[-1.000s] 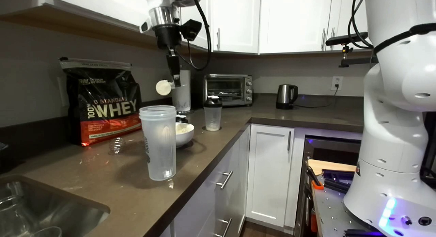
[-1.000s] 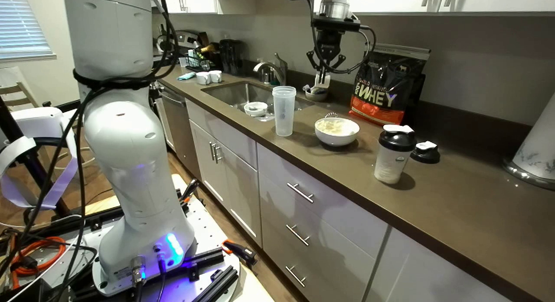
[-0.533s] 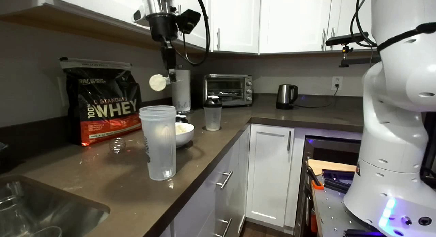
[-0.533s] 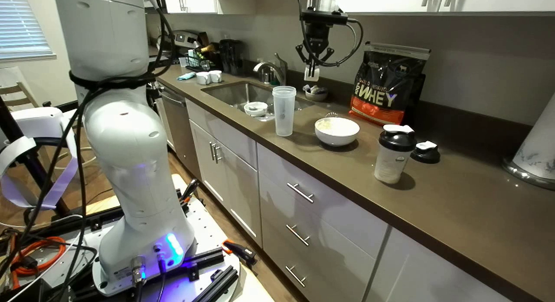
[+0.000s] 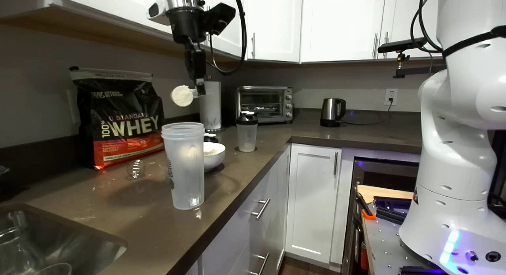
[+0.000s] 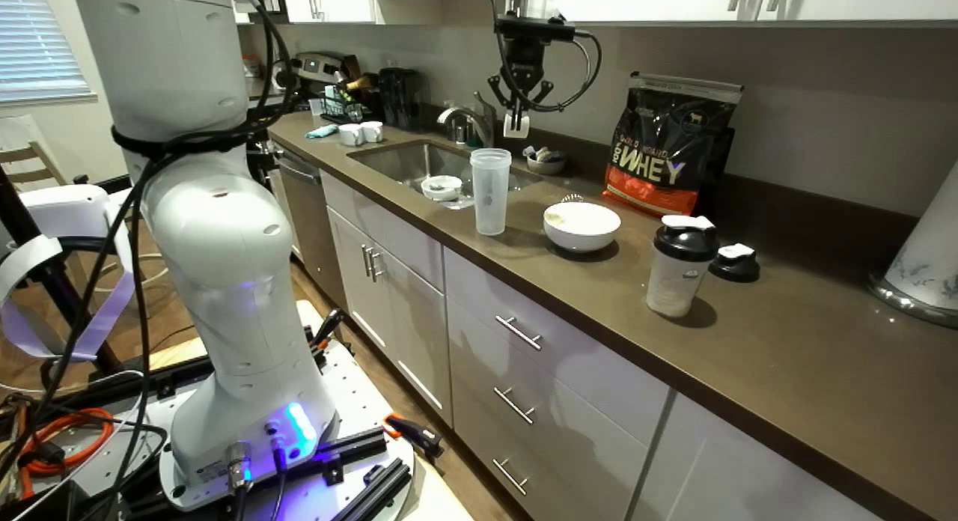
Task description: Put one scoop of the contents from the white bowl into the left cup
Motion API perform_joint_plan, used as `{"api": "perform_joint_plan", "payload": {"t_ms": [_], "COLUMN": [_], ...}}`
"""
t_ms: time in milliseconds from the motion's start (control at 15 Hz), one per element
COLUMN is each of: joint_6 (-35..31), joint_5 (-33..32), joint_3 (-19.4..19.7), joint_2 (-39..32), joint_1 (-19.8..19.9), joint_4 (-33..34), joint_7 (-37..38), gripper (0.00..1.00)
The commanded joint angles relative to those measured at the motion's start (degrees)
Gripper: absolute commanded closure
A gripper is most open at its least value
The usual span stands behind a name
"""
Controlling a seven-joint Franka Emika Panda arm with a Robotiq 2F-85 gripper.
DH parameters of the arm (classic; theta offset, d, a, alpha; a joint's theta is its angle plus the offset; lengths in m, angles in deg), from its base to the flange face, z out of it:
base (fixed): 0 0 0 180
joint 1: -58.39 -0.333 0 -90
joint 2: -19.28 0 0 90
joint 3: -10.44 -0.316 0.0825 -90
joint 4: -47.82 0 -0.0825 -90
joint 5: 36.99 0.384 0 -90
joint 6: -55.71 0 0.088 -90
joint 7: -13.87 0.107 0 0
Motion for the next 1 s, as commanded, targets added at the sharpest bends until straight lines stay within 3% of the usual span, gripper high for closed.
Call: {"api": "perform_joint_plan", "payload": {"t_ms": [0,933], "joint_6": [-2.91,-10.33], "joint_5": [0.48,-1.06], "joint_3": [0.01,0.05], "joint_2": [3.71,3.32], "joint_1": [-0.49,-1.52], "joint_4": [-4.71,-7.66], "joint_7": [-0.60,0.08], "gripper": [0.99,0.99]}}
